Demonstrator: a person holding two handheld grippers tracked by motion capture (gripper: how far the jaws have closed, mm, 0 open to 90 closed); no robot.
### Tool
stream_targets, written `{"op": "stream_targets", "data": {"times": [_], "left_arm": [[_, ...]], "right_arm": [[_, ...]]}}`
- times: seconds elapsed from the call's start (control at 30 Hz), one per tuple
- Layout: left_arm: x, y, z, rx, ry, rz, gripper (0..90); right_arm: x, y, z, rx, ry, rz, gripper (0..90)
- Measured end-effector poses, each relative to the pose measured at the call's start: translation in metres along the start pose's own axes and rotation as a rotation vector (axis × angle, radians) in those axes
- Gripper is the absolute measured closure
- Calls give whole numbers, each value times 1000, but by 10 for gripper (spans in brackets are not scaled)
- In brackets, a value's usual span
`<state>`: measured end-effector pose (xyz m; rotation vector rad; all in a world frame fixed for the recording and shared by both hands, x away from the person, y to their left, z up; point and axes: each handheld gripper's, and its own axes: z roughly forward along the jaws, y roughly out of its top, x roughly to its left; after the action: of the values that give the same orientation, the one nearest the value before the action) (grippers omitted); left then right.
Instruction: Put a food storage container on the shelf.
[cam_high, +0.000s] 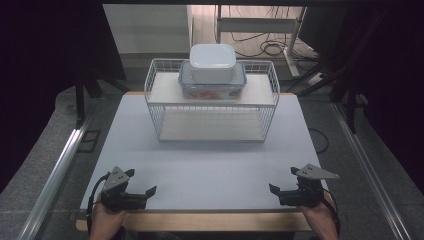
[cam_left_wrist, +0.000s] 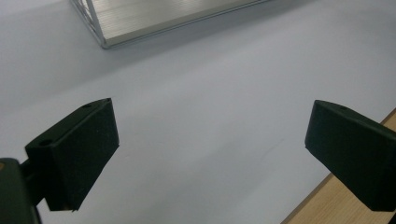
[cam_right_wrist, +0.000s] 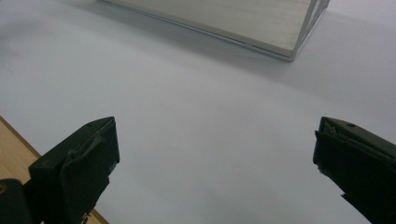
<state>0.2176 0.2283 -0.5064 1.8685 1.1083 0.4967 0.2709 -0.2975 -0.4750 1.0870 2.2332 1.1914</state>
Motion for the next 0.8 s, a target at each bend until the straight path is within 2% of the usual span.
{"op": "stream_targets", "data": {"times": [0.3, 0.6, 0.8], "left_arm": [[2, -8, 0, 13, 22, -4, 18], [3, -13, 6, 55, 25, -3, 14], [5, -15, 10, 85, 20, -6, 12]], "right_arm": [[-2, -13, -1, 16, -15, 12, 3], [0, -22, -1, 24, -27, 5, 3], [0, -27, 2, 56, -37, -1, 0]]}}
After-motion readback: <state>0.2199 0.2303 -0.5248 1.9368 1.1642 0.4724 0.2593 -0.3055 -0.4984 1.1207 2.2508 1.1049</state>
